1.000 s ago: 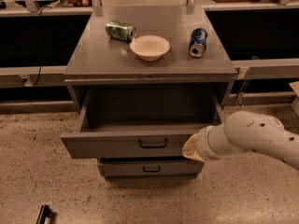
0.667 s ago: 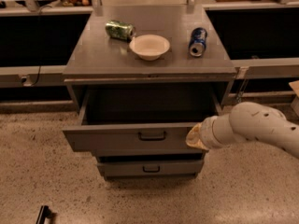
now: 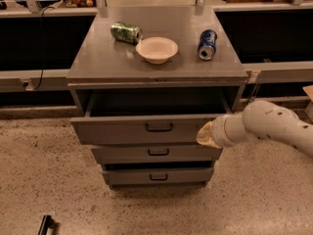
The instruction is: Close top drawer
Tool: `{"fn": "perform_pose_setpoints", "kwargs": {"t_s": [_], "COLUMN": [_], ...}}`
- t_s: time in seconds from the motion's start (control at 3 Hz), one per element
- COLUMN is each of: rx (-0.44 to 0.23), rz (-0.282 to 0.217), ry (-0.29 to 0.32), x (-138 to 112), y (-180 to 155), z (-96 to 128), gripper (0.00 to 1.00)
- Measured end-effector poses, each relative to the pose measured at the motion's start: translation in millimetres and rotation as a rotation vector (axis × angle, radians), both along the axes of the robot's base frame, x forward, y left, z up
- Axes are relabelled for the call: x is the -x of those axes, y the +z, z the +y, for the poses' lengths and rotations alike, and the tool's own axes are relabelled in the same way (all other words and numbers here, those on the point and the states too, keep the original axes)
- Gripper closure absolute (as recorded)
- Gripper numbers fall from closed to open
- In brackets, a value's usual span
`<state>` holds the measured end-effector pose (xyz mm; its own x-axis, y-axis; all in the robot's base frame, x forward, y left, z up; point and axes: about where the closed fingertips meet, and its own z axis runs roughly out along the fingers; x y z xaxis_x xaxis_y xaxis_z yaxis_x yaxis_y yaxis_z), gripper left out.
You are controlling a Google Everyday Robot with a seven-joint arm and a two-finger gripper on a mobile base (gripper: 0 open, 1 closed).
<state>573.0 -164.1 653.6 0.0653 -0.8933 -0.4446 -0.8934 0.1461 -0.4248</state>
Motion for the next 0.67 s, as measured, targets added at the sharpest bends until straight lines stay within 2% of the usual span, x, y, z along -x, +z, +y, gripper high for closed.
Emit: {"fn": "perform_pose_setpoints", "kwargs": {"t_s": [0.33,0.67], "rx": [-0.005,-0.012], "rz": [-0.057,-0.094], "ry": [0.007,0.016], "x": [-44.3,-69.9], "y": [1.4,4.8], "z": [-13.1,-17.6], "gripper": [1.0,1.0]}}
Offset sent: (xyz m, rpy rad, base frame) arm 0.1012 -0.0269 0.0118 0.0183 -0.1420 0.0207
